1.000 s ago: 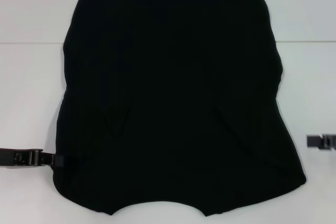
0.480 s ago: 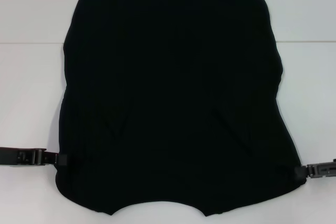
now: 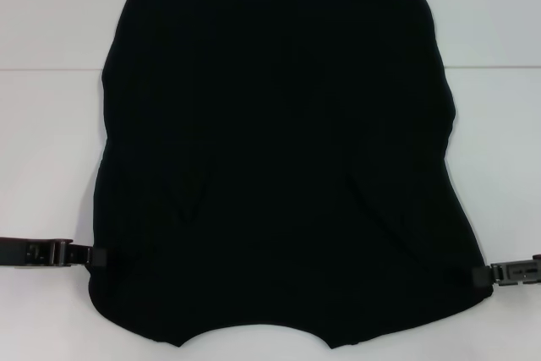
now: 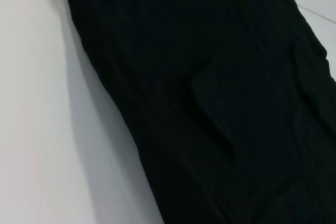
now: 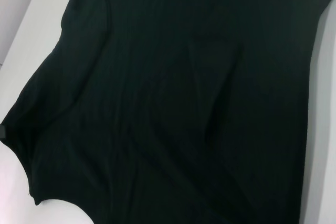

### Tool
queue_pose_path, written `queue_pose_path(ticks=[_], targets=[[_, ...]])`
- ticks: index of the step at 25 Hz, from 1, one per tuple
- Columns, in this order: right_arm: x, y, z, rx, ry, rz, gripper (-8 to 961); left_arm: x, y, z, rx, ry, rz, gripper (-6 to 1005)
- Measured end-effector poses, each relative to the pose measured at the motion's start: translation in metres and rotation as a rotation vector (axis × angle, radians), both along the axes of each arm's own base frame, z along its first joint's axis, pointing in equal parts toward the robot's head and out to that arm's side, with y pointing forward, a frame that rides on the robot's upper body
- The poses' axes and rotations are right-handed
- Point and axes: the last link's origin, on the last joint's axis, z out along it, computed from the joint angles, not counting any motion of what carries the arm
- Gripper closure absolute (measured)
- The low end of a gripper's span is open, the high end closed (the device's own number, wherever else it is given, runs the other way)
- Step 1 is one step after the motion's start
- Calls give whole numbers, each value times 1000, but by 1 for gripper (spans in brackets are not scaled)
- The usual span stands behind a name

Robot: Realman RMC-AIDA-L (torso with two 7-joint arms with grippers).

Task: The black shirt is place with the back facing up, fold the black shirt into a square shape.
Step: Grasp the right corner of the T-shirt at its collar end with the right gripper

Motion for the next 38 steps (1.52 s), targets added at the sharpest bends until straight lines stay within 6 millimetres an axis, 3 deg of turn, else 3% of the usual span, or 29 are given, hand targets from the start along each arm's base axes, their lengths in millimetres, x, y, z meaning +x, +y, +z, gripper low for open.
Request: queue_pose_path(ticks=[19,27,32,38], targets=[[-14,0,-21,-41,30,26,38,0,1,1,5,12,-21,948],[-19,4,-24,-46,36,29,116,0,2,1,6,14,-22,948],[-18,7,-25,-47,11,-10,280,0,2,1,6,15,-23,948],[-18,10,-33,-79,-48,-36,393,-1,2,1,7,18,-30,948]])
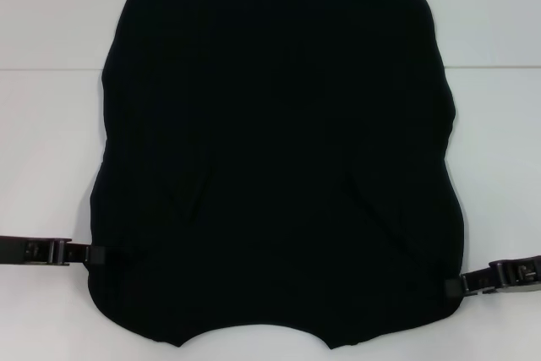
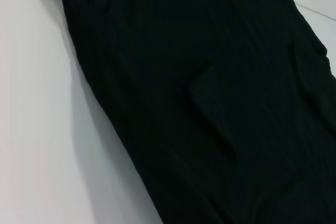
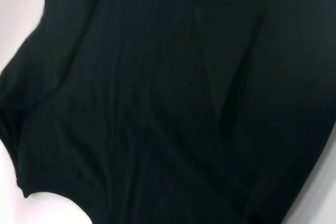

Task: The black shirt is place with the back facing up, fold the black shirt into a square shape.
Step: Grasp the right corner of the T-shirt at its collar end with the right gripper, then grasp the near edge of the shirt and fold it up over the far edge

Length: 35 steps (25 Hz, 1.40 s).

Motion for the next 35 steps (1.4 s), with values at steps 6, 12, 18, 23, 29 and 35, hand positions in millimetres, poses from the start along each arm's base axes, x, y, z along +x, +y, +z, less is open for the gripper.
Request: queue_pose_path(ticks=[6,12,18,23,29,35], targets=[[-3,4,2,8,-4,5,507,0,0,1,2,0,0,949],[-1,4,3,21,0,6,758,0,0,1,3,0,0,948],[13,-7,11,104,48,43,907,-2,-5,9,40,-59,22,948],[28,-29,18,188,114,78,907,-9,-29,28,100,-198,72,949],[41,-64,25,229,186,131,908,-17,-61,33,107,-276,82,949],[53,-100,27,223,227,133,908,-14,-86,29,62,-324,41,949]])
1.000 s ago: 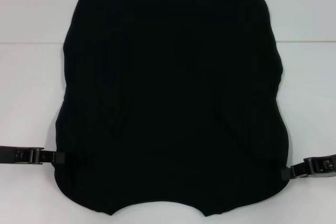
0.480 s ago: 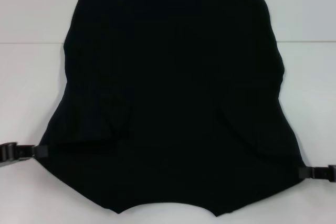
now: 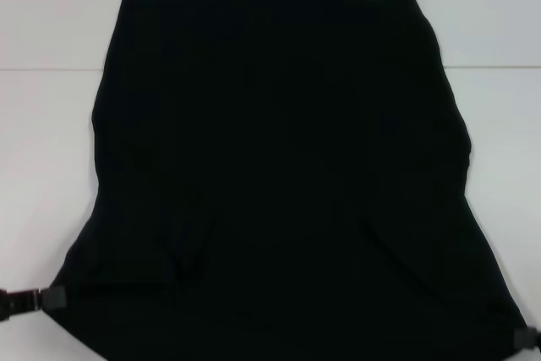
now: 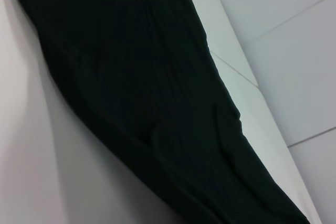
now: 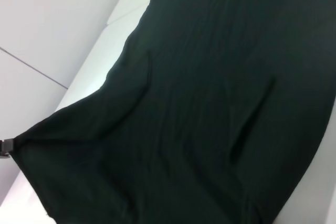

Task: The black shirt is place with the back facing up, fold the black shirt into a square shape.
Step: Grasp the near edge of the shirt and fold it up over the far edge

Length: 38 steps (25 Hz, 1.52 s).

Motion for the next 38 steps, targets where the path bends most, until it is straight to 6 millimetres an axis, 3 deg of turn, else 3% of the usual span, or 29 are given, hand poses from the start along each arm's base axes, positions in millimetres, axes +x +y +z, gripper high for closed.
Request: queue_pose_path(ticks=[5,10,16,19,20,21,23,30,38], targets=[[0,-4,6,21,22,10,908,2,3,-1,10,-18,-1,949],[-13,26,16,98,39,41,908,10,42,4,71,-25,10,948],[-44,97,23,246,11,93,908,33,128,5,216,18,6,948],[-57,137,15,330,-47,61,908,42,167,-1,321,72,35,948],[-65,163,5,375,-100,31,908,44,178,-3,358,96,39,948],[-65,163,5,375,-100,31,908,46,187,-6,390,113,41,948],[-76,186,-7,413,-164,17,907,51,201,-12,451,148,42,948],[-102,234,-19,551,-333,-18,907,61,233,-29,613,299,31,949],[-118,259,-20,677,-374,-71,907,78,253,-33,733,397,-22,948]])
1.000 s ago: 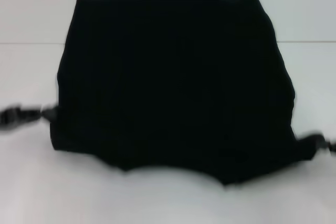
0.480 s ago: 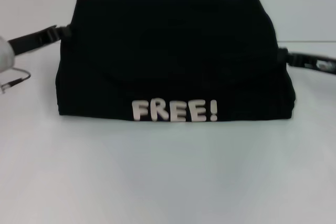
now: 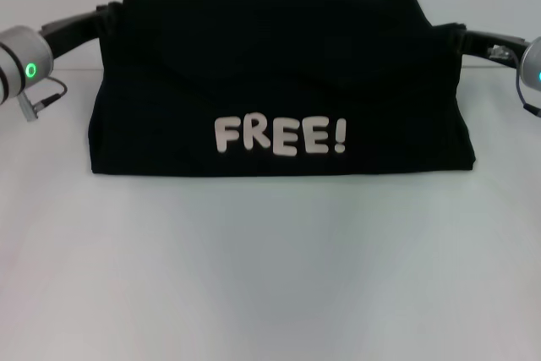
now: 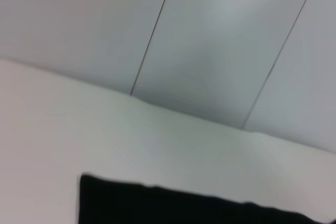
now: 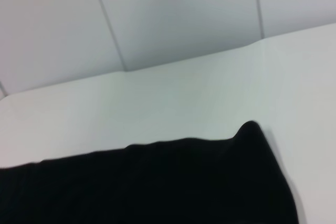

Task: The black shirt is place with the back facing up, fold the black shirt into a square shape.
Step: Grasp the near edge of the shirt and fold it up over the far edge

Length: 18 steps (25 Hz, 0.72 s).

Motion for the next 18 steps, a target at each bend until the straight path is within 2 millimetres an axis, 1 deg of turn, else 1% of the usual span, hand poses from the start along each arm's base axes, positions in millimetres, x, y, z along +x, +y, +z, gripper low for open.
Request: queue_pose_path(ticks=[3,6,12,18], targets=[[-1,3,3,25,9,-7,907,3,5,4,30,28,-4,948],[-2,4,5,33,19,-6,907,2,6,4,43,29,1,949],[-6,1,-5,13,20,-2,908,-6,-1,-6,31,14,37,948],[-5,-4,-15,-12,39,-5,907,-11,-8,-25,12,59,72,949]])
